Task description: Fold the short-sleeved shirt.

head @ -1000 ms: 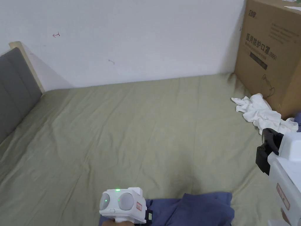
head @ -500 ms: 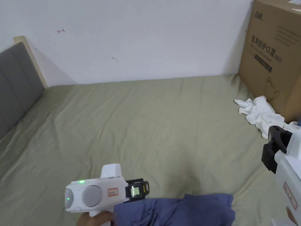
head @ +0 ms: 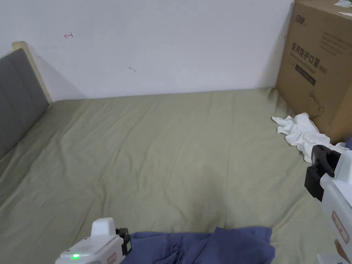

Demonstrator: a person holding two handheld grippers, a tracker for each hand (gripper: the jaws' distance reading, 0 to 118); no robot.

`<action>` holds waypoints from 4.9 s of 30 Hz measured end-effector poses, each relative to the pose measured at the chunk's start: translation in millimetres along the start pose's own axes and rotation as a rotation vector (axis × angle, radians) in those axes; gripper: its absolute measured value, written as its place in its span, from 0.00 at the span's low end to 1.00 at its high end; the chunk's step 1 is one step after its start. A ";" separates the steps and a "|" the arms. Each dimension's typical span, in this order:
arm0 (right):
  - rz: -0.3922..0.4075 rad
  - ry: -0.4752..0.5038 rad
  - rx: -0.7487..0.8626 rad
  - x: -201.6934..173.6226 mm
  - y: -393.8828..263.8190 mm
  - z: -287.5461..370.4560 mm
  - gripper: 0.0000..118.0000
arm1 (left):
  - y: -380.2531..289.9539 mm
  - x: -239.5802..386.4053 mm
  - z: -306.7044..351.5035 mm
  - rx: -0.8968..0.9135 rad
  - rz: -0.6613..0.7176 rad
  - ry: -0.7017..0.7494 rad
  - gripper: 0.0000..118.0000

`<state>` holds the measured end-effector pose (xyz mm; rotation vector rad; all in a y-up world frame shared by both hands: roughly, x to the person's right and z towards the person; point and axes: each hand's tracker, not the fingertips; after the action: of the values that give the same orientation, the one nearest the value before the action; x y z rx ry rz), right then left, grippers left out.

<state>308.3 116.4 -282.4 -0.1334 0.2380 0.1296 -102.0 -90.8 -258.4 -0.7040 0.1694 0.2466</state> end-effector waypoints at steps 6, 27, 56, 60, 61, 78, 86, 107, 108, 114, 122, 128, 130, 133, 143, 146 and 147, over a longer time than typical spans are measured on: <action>0.018 -0.006 -0.016 2.1 -1.1 1.3 0.01 | -49.8 30.4 -18.7 -0.090 -0.092 -0.028 0.00; 0.011 -0.032 -0.026 26.4 -14.0 0.2 0.01 | -52.7 101.9 -2.8 -0.119 -0.209 -0.259 0.00; 0.081 0.025 -0.096 -20.8 -17.0 -33.3 0.01 | -11.4 -135.9 -61.3 -0.404 0.375 -0.512 0.70; 0.077 0.021 -0.101 -21.2 -16.2 -33.8 0.01 | -17.6 -120.0 -71.8 -0.414 0.375 -0.515 0.33; 0.079 0.019 -0.101 -21.0 -16.1 -33.8 0.01 | -18.5 -112.1 -65.9 -0.412 0.363 -0.504 0.31; 0.024 0.034 -0.048 -2.7 -8.8 -20.1 0.01 | 38.4 -117.5 27.0 -0.338 0.139 -0.213 0.08; -0.009 0.053 -0.021 7.8 -11.5 -14.3 0.01 | 76.6 -119.1 76.7 -0.318 0.094 -0.139 0.08; -0.029 -0.006 -0.024 50.2 -23.6 6.3 0.01 | 32.7 183.5 -59.5 -0.578 -0.242 -0.229 0.08; -0.027 -0.011 -0.027 52.0 -24.2 7.4 0.01 | 23.9 191.4 -67.2 -0.584 -0.249 -0.211 0.08; -0.020 -0.036 -0.041 59.4 -27.3 11.4 0.01 | -0.3 211.1 -69.9 -0.570 -0.288 -0.188 0.19; -0.024 -0.043 -0.034 59.8 -22.0 10.4 0.01 | 55.0 180.3 1.3 -0.327 -0.171 -0.345 0.69; -0.028 -0.028 -0.014 54.8 -13.5 7.8 0.01 | 66.5 135.4 44.7 -0.025 -0.167 -0.270 0.73; -0.029 -0.023 -0.013 53.0 -12.0 6.2 0.01 | 58.3 124.5 44.2 0.037 -0.186 -0.190 0.72; -0.028 -0.018 -0.012 50.9 -12.1 4.8 0.01 | 37.8 109.1 37.7 0.130 -0.181 -0.132 0.60; -0.018 -0.017 -0.040 48.5 -18.0 4.8 0.01 | -24.6 99.8 -3.6 0.092 -0.088 -0.129 0.00; -0.015 -0.025 -0.049 51.3 -20.3 4.5 0.01 | -44.9 114.4 -9.6 0.052 -0.140 -0.144 0.00; -0.016 -0.029 -0.052 53.2 -21.3 4.3 0.01 | -51.9 119.8 -13.0 0.038 -0.152 -0.146 0.00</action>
<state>363.6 102.0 -288.7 -0.1852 0.2051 0.1220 26.3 -117.5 -264.4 -0.6553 -0.0184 0.1483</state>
